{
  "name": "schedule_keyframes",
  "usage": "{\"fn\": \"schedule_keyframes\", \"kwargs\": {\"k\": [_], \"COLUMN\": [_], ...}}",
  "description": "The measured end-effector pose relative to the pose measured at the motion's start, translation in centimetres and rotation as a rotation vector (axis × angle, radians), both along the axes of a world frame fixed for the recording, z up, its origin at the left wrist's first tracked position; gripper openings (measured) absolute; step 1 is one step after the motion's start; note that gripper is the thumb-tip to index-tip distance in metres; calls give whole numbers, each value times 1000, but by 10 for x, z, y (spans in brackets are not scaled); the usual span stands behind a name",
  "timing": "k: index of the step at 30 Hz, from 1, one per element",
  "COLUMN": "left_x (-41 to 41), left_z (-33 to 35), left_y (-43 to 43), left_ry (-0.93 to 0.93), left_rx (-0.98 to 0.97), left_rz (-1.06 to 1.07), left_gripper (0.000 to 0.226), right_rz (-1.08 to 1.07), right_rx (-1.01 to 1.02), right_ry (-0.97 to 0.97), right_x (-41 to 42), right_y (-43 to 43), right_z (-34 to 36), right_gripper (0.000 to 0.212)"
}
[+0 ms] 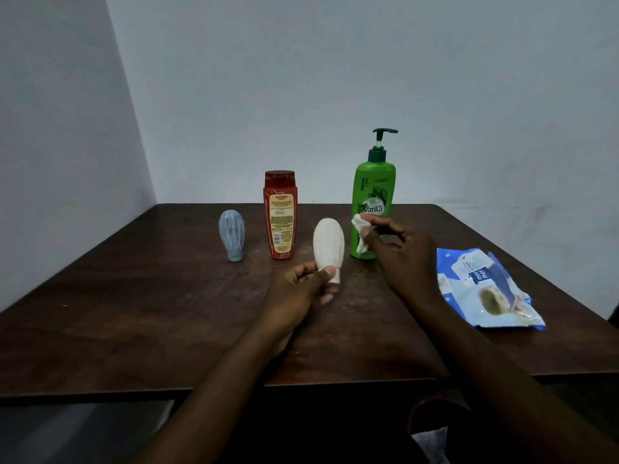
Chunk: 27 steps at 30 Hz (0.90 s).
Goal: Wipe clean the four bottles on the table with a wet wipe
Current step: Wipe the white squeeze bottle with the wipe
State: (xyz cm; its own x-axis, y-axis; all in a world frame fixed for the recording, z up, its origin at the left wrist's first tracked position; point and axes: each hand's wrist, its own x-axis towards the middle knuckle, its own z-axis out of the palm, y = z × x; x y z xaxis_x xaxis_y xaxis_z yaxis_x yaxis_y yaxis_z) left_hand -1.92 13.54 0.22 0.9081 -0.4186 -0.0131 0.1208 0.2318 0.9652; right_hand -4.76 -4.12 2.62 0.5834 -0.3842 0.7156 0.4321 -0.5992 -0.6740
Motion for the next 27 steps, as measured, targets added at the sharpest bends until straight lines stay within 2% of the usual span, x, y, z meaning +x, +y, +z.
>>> {"fn": "schedule_keyframes", "kwargs": {"k": [3, 6, 9, 15, 17, 22, 27], "left_x": [-11, -17, -18, -20, -20, -22, -22], "left_z": [-10, -15, -15, -14, -15, -15, -15], "left_y": [1, 0, 3, 5, 5, 4, 5], "left_ry": [39, 14, 17, 27, 22, 10, 13], "left_rx": [-43, -55, -59, -103, -110, -84, -100], "left_rz": [7, 21, 20, 54, 65, 62, 50], "left_gripper": [23, 16, 22, 27, 27, 23, 28], "right_rz": [10, 29, 31, 65, 87, 142, 148], "right_rx": [-195, -332, -421, -534, -543, -410, -367], "right_ry": [-34, 12, 77, 73, 68, 103, 140], "right_x": [-1, 2, 1, -16, -27, -35, -36], "right_y": [8, 16, 23, 35, 39, 30, 31], "right_z": [8, 7, 7, -2, -14, -18, -14], "right_gripper": [25, 25, 22, 27, 29, 34, 26]}}
